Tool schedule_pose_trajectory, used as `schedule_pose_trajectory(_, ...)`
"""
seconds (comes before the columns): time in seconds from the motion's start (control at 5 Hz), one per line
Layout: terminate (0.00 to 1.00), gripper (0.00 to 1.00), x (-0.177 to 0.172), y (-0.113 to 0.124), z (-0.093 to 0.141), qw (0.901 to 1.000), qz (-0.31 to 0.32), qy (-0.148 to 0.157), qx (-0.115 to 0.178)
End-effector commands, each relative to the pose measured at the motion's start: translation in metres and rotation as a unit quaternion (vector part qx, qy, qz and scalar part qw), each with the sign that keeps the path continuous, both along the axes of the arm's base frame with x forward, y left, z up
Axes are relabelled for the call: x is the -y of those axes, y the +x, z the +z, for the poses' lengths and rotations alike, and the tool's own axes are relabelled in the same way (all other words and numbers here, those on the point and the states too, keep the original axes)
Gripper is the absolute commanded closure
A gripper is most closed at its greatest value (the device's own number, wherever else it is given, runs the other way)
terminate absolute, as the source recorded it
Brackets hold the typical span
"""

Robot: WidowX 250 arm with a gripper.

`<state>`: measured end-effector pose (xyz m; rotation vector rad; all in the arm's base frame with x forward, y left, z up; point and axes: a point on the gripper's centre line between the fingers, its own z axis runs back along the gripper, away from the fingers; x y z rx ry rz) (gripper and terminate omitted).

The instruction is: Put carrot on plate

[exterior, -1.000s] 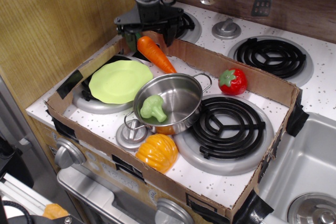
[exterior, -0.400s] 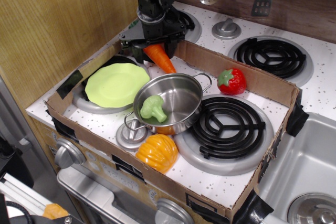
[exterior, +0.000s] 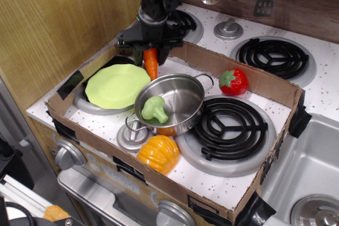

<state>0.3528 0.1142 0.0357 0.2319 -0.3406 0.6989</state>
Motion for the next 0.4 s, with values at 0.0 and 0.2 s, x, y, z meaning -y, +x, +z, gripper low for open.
schedule_pose_trajectory(0.0,0.00,1.00,-0.008,-0.014,0.082,0.9950,0.058,0.026,0.078)
schedule_pose_trajectory(0.2,0.00,1.00,-0.014,-0.034,0.090,0.9958,0.070,-0.015,0.058)
